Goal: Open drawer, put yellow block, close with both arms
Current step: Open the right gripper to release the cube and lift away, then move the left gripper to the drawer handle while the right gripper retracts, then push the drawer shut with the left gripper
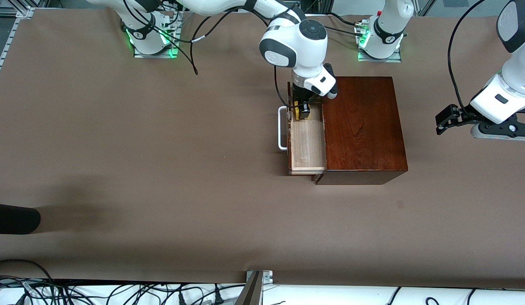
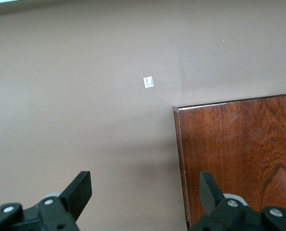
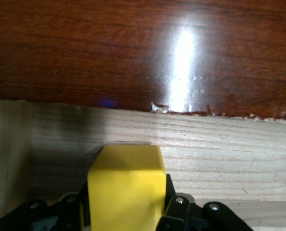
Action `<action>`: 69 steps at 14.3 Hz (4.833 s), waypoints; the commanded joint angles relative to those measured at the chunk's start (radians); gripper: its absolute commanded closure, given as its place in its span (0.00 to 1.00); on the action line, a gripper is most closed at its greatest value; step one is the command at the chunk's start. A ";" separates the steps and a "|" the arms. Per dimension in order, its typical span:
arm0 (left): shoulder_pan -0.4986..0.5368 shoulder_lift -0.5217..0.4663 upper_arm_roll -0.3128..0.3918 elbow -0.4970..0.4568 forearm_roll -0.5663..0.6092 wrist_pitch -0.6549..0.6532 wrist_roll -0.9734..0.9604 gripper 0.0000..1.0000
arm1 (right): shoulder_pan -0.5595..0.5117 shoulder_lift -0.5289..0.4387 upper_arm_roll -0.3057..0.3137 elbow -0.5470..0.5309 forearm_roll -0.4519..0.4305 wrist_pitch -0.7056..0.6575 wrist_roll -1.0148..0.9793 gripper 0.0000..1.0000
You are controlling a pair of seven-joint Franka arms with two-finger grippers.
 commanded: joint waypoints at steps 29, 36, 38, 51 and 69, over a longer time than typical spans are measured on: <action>-0.109 0.240 -0.413 0.049 -0.460 0.054 0.782 0.00 | -0.514 -0.698 -0.331 -0.089 0.473 -0.509 0.043 0.00; -0.307 0.467 -0.433 0.121 -0.131 0.353 0.955 0.00 | -0.655 -0.928 -0.364 -0.458 0.510 -0.378 0.153 0.00; -0.348 0.521 -0.431 0.123 -0.066 0.394 0.949 0.00 | -0.747 -0.923 -0.304 -0.487 0.488 -0.347 0.163 0.00; -0.321 0.491 -0.342 0.097 -0.028 0.036 0.949 0.00 | -0.752 -0.910 -0.290 -0.481 0.432 -0.405 0.322 0.00; -0.214 0.275 -0.353 0.102 -0.098 -0.059 0.926 0.00 | -0.744 -0.896 -0.291 -0.441 0.432 -0.423 0.319 0.00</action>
